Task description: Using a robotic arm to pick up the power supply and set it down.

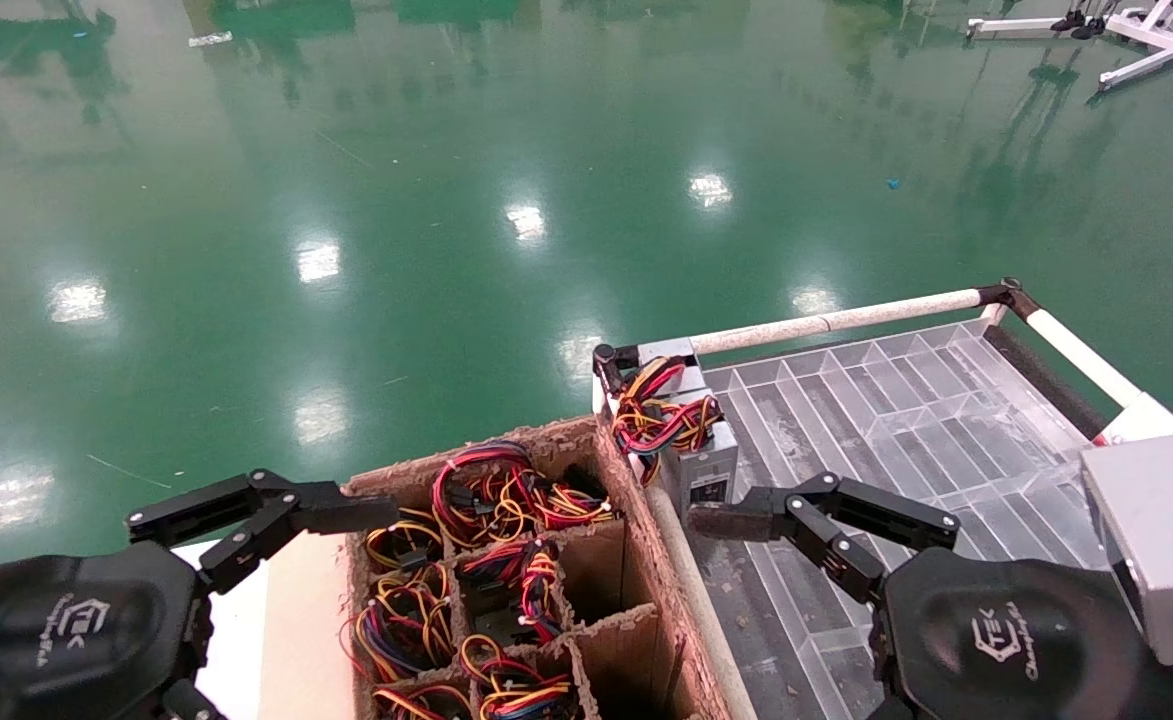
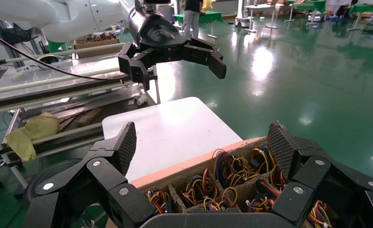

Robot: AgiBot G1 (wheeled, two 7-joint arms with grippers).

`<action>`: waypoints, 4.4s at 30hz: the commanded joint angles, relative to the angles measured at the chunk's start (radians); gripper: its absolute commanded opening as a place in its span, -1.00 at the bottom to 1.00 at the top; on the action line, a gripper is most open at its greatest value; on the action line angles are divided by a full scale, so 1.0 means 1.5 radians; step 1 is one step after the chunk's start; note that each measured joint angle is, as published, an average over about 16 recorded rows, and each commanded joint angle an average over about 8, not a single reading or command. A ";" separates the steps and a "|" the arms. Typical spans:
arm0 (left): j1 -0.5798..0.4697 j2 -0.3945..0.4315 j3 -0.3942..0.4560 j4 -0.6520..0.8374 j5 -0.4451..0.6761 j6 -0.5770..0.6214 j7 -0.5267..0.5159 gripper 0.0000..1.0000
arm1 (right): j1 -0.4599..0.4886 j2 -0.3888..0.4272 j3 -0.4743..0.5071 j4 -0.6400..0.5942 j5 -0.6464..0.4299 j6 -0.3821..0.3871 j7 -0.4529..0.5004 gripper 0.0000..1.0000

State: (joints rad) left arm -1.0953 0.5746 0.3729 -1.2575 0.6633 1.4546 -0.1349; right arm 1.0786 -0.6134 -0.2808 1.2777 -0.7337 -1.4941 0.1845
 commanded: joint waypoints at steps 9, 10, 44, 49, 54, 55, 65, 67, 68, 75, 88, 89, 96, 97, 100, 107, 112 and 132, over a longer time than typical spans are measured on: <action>0.000 0.000 0.000 0.000 0.000 0.000 0.000 -1.00 | 0.000 0.000 0.000 0.000 -0.002 0.002 0.000 1.00; 0.000 0.000 0.000 0.000 0.000 0.000 0.000 -1.00 | 0.001 -0.001 -0.001 -0.001 -0.005 0.004 -0.001 1.00; 0.000 0.000 0.000 0.000 0.000 0.000 0.000 -1.00 | 0.304 -0.363 -0.237 -0.347 -0.535 0.242 -0.223 -1.00; 0.000 0.000 0.000 0.000 0.000 0.000 0.000 -1.00 | 0.321 -0.380 -0.245 -0.382 -0.548 0.244 -0.248 -1.00; 0.000 0.000 0.000 0.000 0.000 0.000 0.000 -1.00 | 0.331 -0.393 -0.250 -0.409 -0.555 0.245 -0.264 -1.00; 0.000 0.000 0.000 0.000 0.000 0.000 0.000 -1.00 | 0.332 -0.395 -0.251 -0.413 -0.556 0.245 -0.267 -1.00; 0.000 0.000 0.000 0.000 0.000 0.000 0.000 -0.86 | 0.344 -0.401 -0.258 -0.442 -0.567 0.242 -0.284 -1.00; 0.000 0.000 0.000 0.000 0.000 0.000 0.000 -0.77 | 0.345 -0.401 -0.259 -0.444 -0.569 0.240 -0.285 -1.00; 0.000 0.000 0.000 0.000 0.000 0.000 0.000 -0.73 | 0.345 -0.400 -0.260 -0.445 -0.570 0.239 -0.285 -1.00; 0.000 0.000 0.000 0.000 0.000 0.000 0.000 -0.50 | 0.346 -0.396 -0.262 -0.447 -0.571 0.231 -0.284 -1.00; 0.000 0.000 0.000 0.000 0.000 0.000 0.000 1.00 | 0.344 -0.378 -0.261 -0.431 -0.567 0.212 -0.277 -1.00; 0.000 0.000 0.000 0.000 0.000 0.000 0.000 1.00 | 0.344 -0.376 -0.260 -0.428 -0.565 0.210 -0.276 -1.00; 0.000 0.000 0.000 0.000 0.000 0.000 0.000 1.00 | 0.347 -0.351 -0.246 -0.400 -0.545 0.194 -0.258 -1.00; 0.000 0.000 0.000 0.000 0.000 0.000 0.000 1.00 | 0.348 -0.346 -0.243 -0.393 -0.540 0.191 -0.254 -1.00; 0.000 0.000 0.000 0.000 0.000 0.000 0.000 1.00 | 0.350 -0.329 -0.232 -0.369 -0.524 0.181 -0.241 -1.00; 0.000 0.000 0.000 0.000 0.000 0.000 0.000 1.00 | 0.349 -0.273 -0.191 -0.286 -0.466 0.166 -0.193 -1.00; 0.000 0.000 0.000 0.000 0.000 0.000 0.000 1.00 | 0.343 -0.224 -0.154 -0.207 -0.420 0.167 -0.150 -1.00; 0.000 0.000 0.000 0.000 0.000 0.000 0.000 1.00 | 0.340 -0.007 -0.024 0.005 -0.348 0.226 -0.038 -1.00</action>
State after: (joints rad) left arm -1.0955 0.5744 0.3736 -1.2573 0.6629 1.4545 -0.1346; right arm 1.5836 -0.6330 -0.3268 1.2782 -1.2624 -1.1622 0.1184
